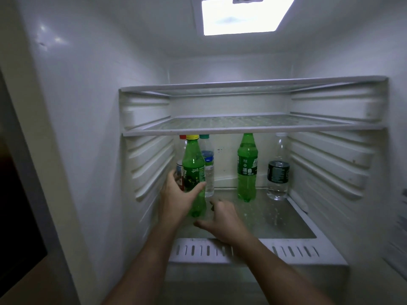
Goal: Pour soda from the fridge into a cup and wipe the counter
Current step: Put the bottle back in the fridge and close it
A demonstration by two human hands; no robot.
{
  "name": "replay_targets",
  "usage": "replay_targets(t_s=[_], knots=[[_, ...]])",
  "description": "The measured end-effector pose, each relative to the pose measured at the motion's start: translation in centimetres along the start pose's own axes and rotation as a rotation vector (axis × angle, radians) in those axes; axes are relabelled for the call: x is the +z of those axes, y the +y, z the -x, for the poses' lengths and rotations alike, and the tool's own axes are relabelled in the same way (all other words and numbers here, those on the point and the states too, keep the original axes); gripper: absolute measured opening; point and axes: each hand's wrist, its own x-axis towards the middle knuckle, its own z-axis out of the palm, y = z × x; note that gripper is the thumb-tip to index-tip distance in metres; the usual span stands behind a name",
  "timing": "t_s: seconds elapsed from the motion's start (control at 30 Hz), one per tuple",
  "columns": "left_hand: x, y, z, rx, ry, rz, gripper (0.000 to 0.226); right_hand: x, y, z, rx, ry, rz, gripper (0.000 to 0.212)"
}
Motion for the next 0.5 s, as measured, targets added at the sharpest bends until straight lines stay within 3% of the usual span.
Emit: replay_targets(t_s=[0.17, 0.37, 0.5], knots=[[-1.7, -2.0, 3.9, -0.003, -0.117, -0.418, 0.100, -1.5, 0.3, 2.9, -0.028, 0.019, 0.203, 0.072], [-3.7, -2.1, 7.7, 0.189, -0.221, -0.718, 0.074, -2.8, -0.2, 6.8, -0.053, 0.097, 0.323, 0.058], [-4.7, -1.9, 10.1, 0.303, -0.296, -0.781, 0.065, -3.6, -0.5, 9.8, -0.006, 0.066, 0.364, 0.056]])
